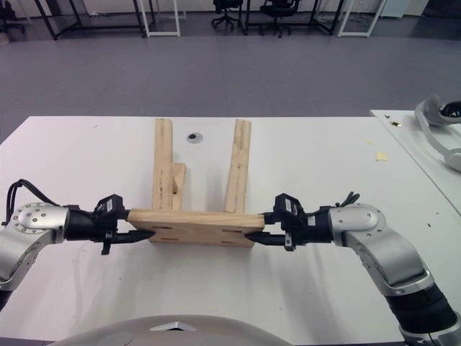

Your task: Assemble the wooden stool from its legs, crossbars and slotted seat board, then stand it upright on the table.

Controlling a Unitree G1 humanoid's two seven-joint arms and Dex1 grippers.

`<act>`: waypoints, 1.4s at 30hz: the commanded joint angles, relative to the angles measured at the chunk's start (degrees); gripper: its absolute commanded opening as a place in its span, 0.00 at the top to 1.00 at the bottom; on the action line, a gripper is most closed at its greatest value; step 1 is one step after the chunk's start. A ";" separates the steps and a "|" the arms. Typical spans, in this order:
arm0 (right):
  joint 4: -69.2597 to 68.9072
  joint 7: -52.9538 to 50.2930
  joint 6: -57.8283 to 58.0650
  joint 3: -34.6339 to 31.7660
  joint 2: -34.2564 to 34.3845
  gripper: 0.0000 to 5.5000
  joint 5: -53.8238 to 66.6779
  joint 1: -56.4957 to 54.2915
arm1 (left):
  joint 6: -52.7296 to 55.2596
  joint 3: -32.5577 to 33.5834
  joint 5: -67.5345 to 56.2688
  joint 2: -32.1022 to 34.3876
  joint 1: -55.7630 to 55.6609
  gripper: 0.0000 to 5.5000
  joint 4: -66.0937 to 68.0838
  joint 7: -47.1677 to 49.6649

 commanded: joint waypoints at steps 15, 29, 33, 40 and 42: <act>37.16 5.62 61.78 -0.37 -7.84 0.76 65.76 -67.44 | 66.13 2.46 -39.97 9.63 -68.31 0.73 33.00 -24.01; 61.12 26.14 61.82 48.56 -11.93 0.76 83.89 -87.82 | 66.73 -27.90 -61.46 13.32 -78.76 0.76 52.74 -27.33; 61.26 26.31 61.82 50.13 -10.74 0.76 83.89 -81.47 | 66.73 -32.63 -65.68 12.64 -76.46 0.76 54.47 -27.34; 57.73 21.61 61.82 48.86 -12.81 0.76 83.88 -65.48 | 66.71 -27.92 -65.68 9.97 -61.37 0.76 49.55 -18.25; 57.06 16.13 61.81 44.67 -12.20 0.76 83.88 -61.12 | 66.50 -23.17 -61.79 7.87 -57.26 0.76 48.42 -13.63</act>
